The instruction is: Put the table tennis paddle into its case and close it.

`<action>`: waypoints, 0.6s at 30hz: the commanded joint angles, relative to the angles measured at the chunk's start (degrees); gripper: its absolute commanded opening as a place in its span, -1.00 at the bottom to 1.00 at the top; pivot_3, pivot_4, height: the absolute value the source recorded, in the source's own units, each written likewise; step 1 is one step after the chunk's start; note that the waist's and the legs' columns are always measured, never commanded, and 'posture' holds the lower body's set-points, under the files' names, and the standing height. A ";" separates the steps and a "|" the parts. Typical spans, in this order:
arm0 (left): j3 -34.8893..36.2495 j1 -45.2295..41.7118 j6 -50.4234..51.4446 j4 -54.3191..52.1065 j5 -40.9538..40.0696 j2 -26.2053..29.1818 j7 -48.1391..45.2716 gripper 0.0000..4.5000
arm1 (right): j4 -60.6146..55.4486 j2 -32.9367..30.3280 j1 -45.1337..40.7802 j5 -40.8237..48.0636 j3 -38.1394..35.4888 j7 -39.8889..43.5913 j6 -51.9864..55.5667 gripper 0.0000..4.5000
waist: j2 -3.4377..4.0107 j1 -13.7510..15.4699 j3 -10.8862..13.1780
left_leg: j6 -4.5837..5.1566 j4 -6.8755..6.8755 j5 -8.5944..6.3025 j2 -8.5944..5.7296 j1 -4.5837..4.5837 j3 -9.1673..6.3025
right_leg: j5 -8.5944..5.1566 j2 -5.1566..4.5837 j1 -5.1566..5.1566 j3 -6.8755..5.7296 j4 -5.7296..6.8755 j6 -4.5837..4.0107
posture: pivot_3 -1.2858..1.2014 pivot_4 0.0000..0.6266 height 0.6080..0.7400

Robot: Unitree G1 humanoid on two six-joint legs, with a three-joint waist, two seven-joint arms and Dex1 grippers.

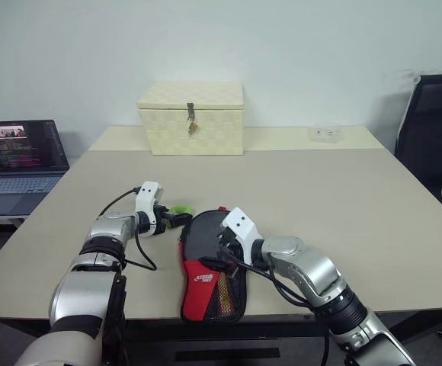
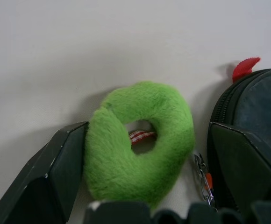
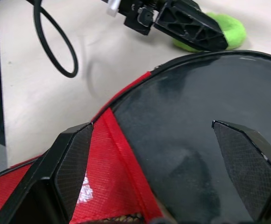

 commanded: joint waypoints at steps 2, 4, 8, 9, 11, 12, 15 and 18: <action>1.17 -0.13 -0.50 0.80 0.60 0.13 0.11 0.77 | 0.62 2.25 -1.80 -0.90 -0.75 -0.49 -2.65 1.00 | 0.00 -0.06 0.00 | 0.00 0.00 0.00 0.00 0.00 0.00 | 0.00 0.00 0.00 0.01 0.00 0.00 | 0.03 -0.52 1.00; 1.49 0.02 -0.47 0.79 0.63 0.14 0.00 0.47 | 6.24 3.79 -3.74 -2.39 -0.42 -0.84 -5.35 1.00 | 0.00 -0.09 0.00 | 0.00 0.00 0.00 -0.01 0.01 0.01 | 0.00 0.00 0.00 0.01 0.01 0.00 | 0.03 -0.52 1.00; 1.78 0.29 -0.33 0.50 0.67 0.17 -0.26 -0.14 | 19.36 6.01 -6.09 -5.68 -0.26 -1.45 -10.25 1.00 | -0.04 -0.03 -0.02 | -0.01 0.01 0.00 -0.03 0.02 0.00 | 0.00 0.01 0.01 -0.02 0.02 0.00 | 0.03 -0.52 1.00; 1.78 0.31 -0.28 0.39 0.68 0.18 -0.32 -0.30 | 21.39 6.10 -6.19 -6.49 0.02 -1.14 -11.08 1.00 | -0.04 -0.03 -0.02 | -0.01 0.01 0.00 -0.02 0.01 0.00 | 0.00 0.01 0.01 -0.02 0.01 0.00 | 0.03 -0.52 1.00; 1.51 0.25 -0.62 0.14 1.09 0.21 -0.32 -0.60 | 23.98 6.16 -5.91 -7.41 -0.06 -0.76 -11.82 1.00 | -0.10 -0.03 -0.06 | 0.00 0.00 0.00 -0.04 0.00 0.03 | -0.01 -0.02 0.00 0.01 0.01 0.03 | 0.03 -0.52 1.00; 1.26 0.14 -1.05 0.07 1.47 0.24 -0.19 -0.78 | 24.61 5.98 -5.68 -7.88 0.01 -0.48 -12.20 1.00 | -0.13 -0.03 -0.08 | 0.00 0.00 0.00 -0.04 0.03 0.02 | -0.01 -0.02 0.03 0.01 0.01 0.03 | 0.03 -0.52 1.00; 0.59 -1.22 -3.40 0.71 3.18 0.10 2.30 -1.00 | 24.45 5.06 -4.54 -8.76 0.31 0.67 -12.13 1.00 | -0.14 -0.02 -0.09 | -0.01 0.01 0.01 -0.02 0.12 0.01 | -0.01 -0.02 0.08 0.01 0.08 0.03 | 0.03 -0.52 1.00; -0.80 -3.37 -7.53 2.09 6.12 -0.56 6.43 -1.00 | 23.50 4.12 -3.45 -9.55 1.07 1.84 -11.67 1.00 | -0.18 0.00 -0.13 | -0.02 0.03 0.02 -0.03 0.17 -0.02 | -0.01 -0.02 0.13 0.00 0.12 0.03 | 0.03 -0.52 1.00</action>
